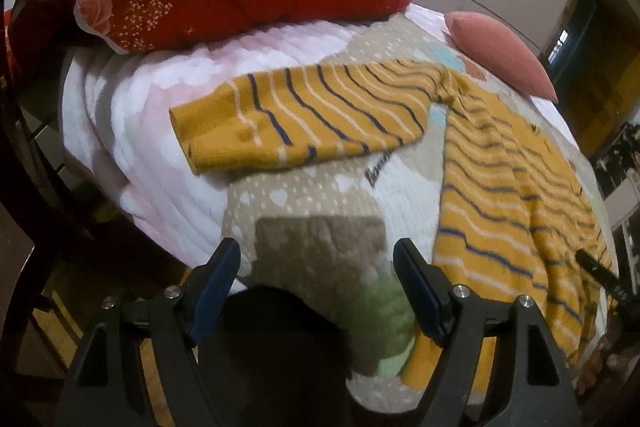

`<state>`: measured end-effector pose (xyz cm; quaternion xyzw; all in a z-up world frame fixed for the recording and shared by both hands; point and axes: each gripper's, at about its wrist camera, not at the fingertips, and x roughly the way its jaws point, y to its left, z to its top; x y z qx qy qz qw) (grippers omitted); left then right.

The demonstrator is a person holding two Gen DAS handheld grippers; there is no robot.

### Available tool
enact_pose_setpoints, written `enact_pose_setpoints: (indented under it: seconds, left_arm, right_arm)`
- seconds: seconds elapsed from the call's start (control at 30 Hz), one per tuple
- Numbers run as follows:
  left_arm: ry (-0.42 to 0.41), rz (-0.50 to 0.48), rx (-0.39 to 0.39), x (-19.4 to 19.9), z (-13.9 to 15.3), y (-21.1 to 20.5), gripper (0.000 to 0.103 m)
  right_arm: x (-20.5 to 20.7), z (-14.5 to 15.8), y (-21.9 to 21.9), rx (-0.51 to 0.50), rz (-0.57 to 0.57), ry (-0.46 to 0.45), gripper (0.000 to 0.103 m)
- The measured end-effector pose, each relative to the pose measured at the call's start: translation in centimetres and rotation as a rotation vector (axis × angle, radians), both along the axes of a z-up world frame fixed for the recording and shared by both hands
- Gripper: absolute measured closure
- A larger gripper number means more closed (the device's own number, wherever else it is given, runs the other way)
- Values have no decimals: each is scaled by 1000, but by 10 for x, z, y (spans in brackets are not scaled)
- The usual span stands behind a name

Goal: Fold small clothes
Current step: 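Move the left gripper to the other sleeve cuff and close on it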

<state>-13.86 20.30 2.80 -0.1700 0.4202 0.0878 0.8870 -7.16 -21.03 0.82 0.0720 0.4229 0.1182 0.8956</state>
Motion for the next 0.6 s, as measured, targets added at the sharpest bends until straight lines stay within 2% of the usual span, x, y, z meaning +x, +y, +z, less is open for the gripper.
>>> enact_pose_setpoints:
  seconds: [0.2, 0.3, 0.37, 0.43, 0.6]
  left_arm:
    - [-40, 68, -80, 9, 9, 28, 25]
    - [-46, 92, -104, 14, 6, 40, 25]
    - [-37, 93, -151, 22, -1, 47, 25]
    - [-35, 92, -185, 30, -7, 50, 25]
    - [-31, 127, -322, 55, -36, 69, 25]
  right_arm:
    - [20, -23, -12, 35, -30, -10, 37]
    - [14, -27, -2, -18, -17, -60, 30]
    - [9, -30, 11, -95, 3, -100, 22]
    - [8, -32, 16, -129, 3, -120, 20]
    - [8, -34, 14, -117, -3, -131, 18]
